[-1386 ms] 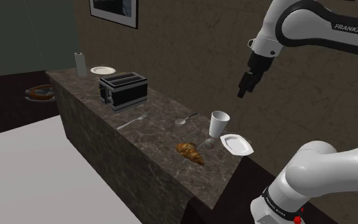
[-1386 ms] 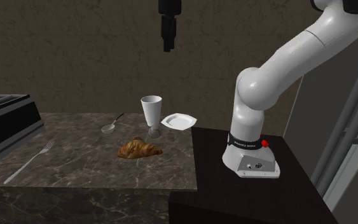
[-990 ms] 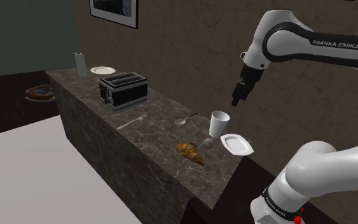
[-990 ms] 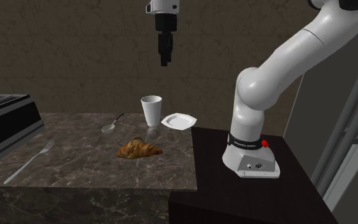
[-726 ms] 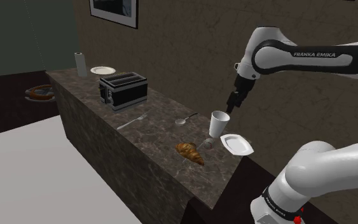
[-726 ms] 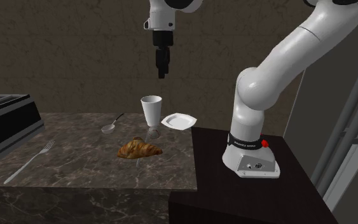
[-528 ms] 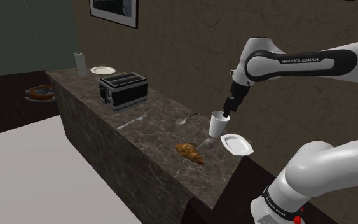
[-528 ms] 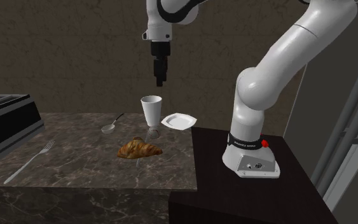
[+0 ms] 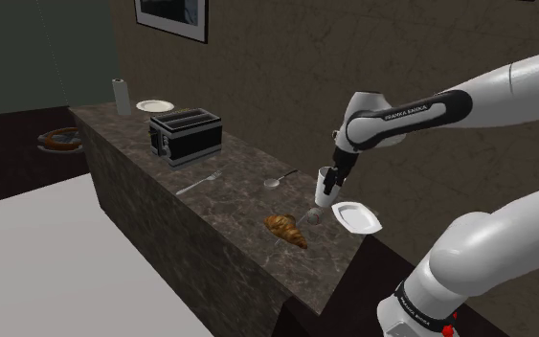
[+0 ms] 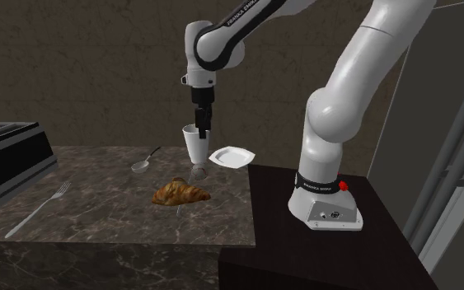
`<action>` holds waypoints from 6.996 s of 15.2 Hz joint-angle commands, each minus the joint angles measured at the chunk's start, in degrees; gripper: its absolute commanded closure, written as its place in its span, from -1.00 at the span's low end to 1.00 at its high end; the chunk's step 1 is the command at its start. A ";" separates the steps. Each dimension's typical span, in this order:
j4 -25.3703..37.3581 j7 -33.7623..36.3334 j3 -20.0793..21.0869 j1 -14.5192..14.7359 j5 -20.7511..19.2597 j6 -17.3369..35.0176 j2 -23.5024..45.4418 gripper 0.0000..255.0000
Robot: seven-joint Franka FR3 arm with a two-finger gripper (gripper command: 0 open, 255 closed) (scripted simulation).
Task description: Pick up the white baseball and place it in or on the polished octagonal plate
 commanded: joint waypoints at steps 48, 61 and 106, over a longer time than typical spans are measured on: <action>2.44 -7.15 -3.35 1.36 4.98 11.99 17.02 1.00; 0.97 -20.00 -12.85 -7.63 -1.79 7.30 11.14 1.00; 2.18 -29.09 -18.65 -10.36 -1.32 11.26 16.65 -1.00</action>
